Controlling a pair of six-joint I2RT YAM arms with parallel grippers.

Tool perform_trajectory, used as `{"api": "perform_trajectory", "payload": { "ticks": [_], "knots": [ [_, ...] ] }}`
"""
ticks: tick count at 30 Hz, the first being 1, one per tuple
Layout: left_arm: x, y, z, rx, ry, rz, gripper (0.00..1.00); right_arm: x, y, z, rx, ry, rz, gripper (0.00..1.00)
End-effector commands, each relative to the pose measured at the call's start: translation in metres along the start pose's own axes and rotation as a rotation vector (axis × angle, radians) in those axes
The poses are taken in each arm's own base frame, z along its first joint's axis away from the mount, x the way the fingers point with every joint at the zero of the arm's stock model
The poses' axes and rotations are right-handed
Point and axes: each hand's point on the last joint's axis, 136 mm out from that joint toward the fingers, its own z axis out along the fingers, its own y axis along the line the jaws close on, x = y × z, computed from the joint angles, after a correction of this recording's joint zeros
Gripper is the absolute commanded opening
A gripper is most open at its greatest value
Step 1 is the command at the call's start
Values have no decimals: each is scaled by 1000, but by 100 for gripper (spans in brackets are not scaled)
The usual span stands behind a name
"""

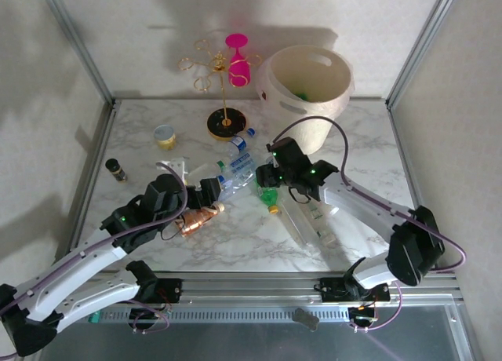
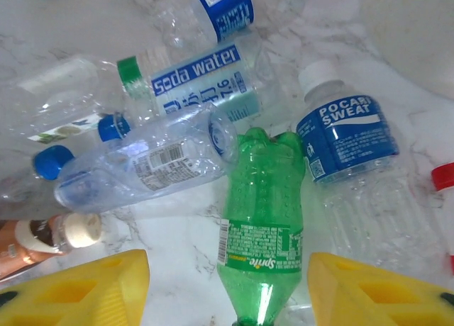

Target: Put the plastic bottles in the bin

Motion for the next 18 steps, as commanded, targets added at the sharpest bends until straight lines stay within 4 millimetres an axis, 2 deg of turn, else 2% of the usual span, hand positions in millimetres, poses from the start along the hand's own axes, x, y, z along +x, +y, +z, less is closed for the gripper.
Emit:
{"api": "perform_trajectory", "payload": {
  "ticks": [1,4,8,18],
  "knots": [
    [-22,3,-14,-16,-88,73,99,8,7,23,-19,34,32,61],
    [-21,9,-13,-31,-106,89,99,23,-1,47,36,112,37,61],
    [-13,10,-8,-27,-88,91,99,37,-3,67,53,177,44,61],
    [-8,8,-2,-22,-69,101,100,46,-22,100,179,223,36,61]
  ]
}}
